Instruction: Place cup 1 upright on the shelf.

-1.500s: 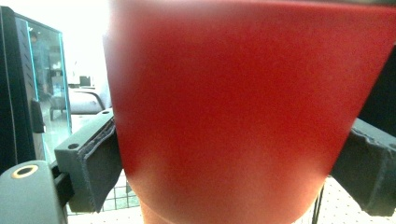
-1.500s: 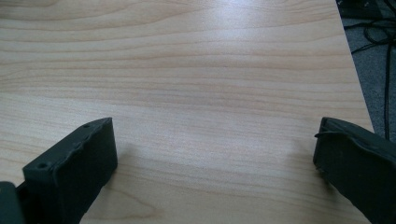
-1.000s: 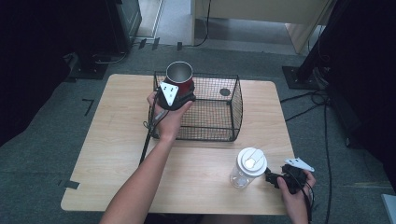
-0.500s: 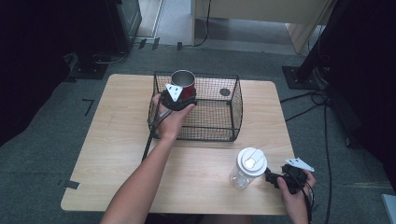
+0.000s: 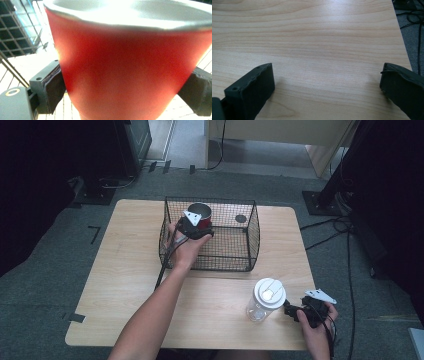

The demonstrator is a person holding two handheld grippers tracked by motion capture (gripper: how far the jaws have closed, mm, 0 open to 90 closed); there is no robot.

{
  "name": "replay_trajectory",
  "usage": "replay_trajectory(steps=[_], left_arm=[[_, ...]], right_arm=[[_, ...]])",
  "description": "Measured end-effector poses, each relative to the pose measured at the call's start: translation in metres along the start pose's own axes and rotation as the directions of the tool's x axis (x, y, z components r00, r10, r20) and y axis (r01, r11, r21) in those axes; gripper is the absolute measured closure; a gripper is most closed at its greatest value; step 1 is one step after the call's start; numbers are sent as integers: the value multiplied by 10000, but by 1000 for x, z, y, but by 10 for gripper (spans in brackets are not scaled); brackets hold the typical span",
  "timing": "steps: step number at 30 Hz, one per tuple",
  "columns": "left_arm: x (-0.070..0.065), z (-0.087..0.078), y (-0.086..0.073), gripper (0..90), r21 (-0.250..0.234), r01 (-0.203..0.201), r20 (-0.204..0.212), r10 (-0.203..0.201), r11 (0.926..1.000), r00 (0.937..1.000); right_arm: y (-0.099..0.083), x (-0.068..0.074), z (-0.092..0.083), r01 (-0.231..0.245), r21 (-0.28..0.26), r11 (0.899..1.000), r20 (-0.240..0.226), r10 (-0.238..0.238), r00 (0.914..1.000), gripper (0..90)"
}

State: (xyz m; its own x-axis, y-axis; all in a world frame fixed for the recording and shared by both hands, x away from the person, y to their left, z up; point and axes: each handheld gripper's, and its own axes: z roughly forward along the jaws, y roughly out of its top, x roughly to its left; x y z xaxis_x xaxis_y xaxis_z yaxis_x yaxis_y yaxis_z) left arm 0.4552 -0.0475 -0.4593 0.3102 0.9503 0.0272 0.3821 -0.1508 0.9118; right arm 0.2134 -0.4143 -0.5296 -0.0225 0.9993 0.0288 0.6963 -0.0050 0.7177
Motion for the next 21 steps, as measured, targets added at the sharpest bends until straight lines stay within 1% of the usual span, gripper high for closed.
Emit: replay_trajectory(steps=[2, 4, 8, 9, 11, 15, 16, 18, 19, 20, 21], left_arm=[[1, 1, 0, 81, 330, 10, -36, -9, 9995, 10000], [1, 1, 0, 80, 580, 61, 12, -62, 9983, 10000], [0, 2, 0, 80, 823, 73, 171, -88, 9966, 9998], [0, 3, 0, 80, 944, 21, 240, -44, 9955, 9997], [-1, 3, -1, 80, 1169, -116, 219, 91, 9931, 9997], [1, 3, 1, 80, 1255, 23, 157, -43, 9921, 9999], [0, 3, 1, 80, 1244, 46, 82, -57, 9922, 10000], [-1, 2, 1, 80, 1211, -33, -119, 47, 9926, 9999], [-2, 2, 1, 57, 1187, -39, -270, 71, 9929, 9996], [-2, 2, 2, 57, 1135, -27, -330, 65, 9935, 9994], [-2, 1, 2, 11, 1119, 65, -349, -26, 9937, 9994]], right_arm=[[0, 0, 0, -15, 8, 10000, 4, 15, 10000, 0], [0, 0, 0, -14, 5, 10000, 3, 14, 10000, 0], [0, 0, 0, -14, 8, 10000, 4, 14, 10000, 0], [0, 0, 0, -6, 0, 10000, 2, 6, 10000, 0], [0, 0, 0, 0, -1, 10000, 1, 0, 10000, 0], [0, 0, 0, -4, 1, 10000, 0, 4, 10000, 0], [0, 0, 0, 2, -2, 10000, 1, -2, 10000, 0], [0, 0, 0, -12, 6, 10000, 3, 12, 10000, 0], [0, 0, 0, -2, 0, 10000, 2, 2, 10000, 0], [0, 0, 0, -2, 0, 10000, 2, 2, 10000, 0], [0, 0, 0, -2, 1, 10000, 2, 2, 10000, 0]])
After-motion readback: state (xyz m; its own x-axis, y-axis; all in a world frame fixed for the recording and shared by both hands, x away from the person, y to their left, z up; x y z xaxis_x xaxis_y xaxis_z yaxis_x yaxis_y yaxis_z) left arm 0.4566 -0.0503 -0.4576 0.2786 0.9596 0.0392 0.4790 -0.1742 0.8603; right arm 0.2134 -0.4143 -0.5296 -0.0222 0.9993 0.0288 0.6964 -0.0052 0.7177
